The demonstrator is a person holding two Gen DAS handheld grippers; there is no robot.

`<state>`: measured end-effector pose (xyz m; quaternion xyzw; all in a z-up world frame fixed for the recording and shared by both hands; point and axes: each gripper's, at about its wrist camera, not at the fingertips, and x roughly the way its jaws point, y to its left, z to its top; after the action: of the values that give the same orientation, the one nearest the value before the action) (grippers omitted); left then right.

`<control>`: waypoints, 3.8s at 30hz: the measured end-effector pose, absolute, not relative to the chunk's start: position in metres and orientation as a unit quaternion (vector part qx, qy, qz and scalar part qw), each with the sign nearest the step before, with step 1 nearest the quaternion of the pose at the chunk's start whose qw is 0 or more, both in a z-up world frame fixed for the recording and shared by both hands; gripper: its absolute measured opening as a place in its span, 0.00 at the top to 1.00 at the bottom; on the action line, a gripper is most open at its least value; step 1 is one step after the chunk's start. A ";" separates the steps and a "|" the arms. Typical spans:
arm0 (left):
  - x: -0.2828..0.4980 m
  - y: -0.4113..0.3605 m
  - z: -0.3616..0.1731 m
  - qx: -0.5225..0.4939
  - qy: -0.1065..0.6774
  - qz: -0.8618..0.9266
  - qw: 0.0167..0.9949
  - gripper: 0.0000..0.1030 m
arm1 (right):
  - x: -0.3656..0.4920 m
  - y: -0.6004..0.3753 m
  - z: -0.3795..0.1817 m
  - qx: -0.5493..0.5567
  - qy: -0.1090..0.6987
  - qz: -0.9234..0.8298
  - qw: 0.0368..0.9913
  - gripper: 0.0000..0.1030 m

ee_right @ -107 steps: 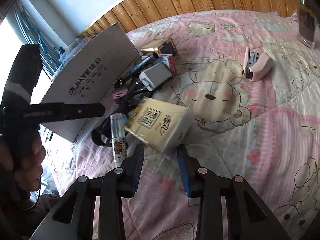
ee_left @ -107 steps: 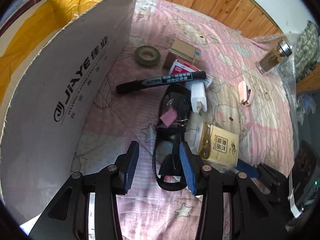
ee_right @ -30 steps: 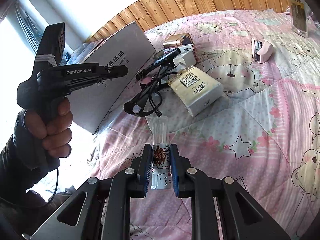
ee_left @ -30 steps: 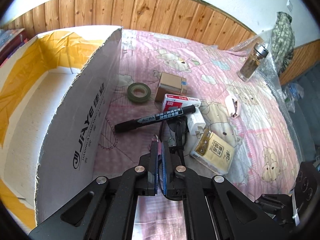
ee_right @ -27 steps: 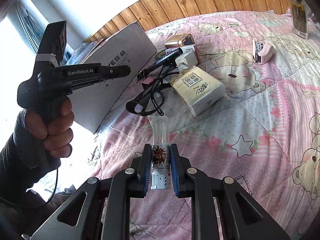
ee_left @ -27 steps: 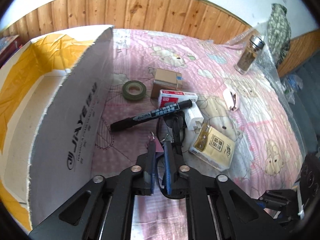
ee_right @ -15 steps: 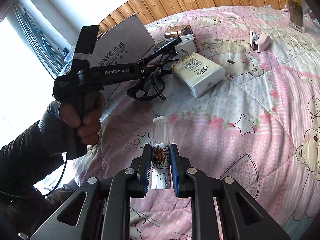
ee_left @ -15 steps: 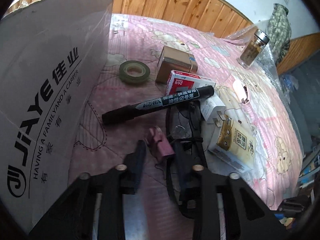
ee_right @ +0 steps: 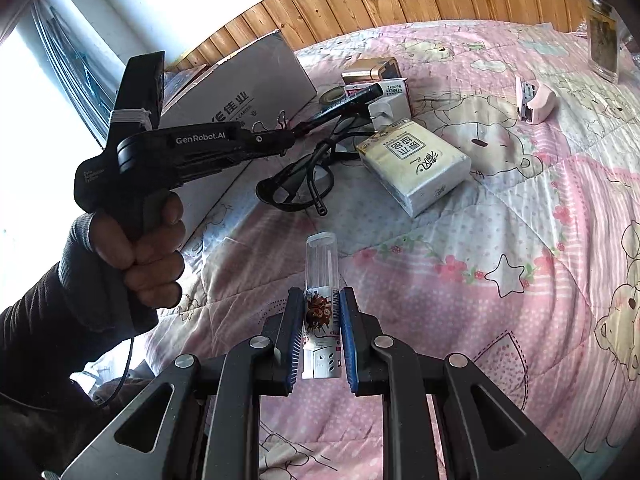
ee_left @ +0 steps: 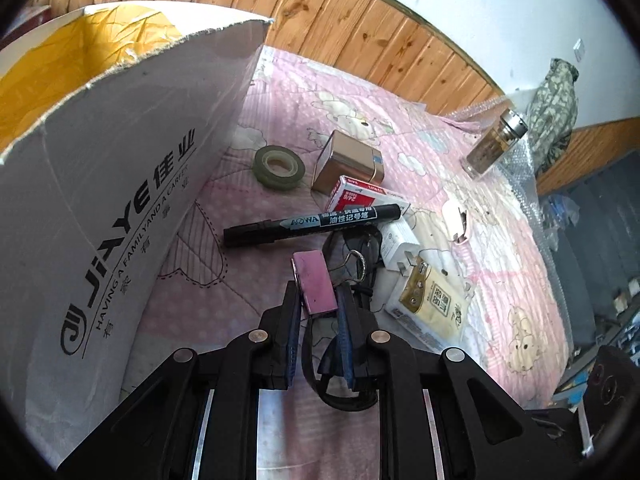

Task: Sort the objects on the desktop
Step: 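Lift the vial and pink clip and carry both toward the cardboard box, then lower both tools into the box and open them, dropping vial and clip, then withdraw both open tools from the box back to the items on the bed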

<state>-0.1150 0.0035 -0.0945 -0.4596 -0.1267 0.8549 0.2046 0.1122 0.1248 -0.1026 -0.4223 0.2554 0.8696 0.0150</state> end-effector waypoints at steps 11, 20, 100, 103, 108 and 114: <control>-0.088 -0.003 -0.052 -0.448 -0.117 0.867 0.186 0.83 | 0.112 0.116 -0.087 -0.414 0.236 0.879 0.016 0.81; -0.061 -0.023 -0.031 -0.451 -0.079 0.876 0.150 0.83 | 0.110 0.097 -0.065 -0.402 0.207 0.892 0.008 0.81; -0.276 -0.154 -0.085 -0.595 -0.192 0.775 0.087 0.83 | -0.269 0.053 -0.038 -0.555 -0.069 0.827 -0.060 0.81; -0.284 -0.153 -0.093 -0.601 -0.181 0.774 0.082 0.82 | -0.277 0.056 -0.047 -0.571 -0.077 0.815 -0.059 0.81; -0.289 -0.155 -0.100 -0.610 -0.183 0.767 0.074 0.63 | -0.285 0.065 -0.049 -0.575 -0.063 0.814 -0.054 0.79; -0.279 -0.161 -0.086 -0.603 -0.183 0.774 0.068 0.59 | -0.278 0.073 -0.035 -0.560 -0.048 0.826 -0.044 0.76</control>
<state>-0.2791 -0.1606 -0.0855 -0.6027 -0.1831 0.7737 0.0680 -0.2775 0.0730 -0.0352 -0.5604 -0.0475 0.8257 -0.0438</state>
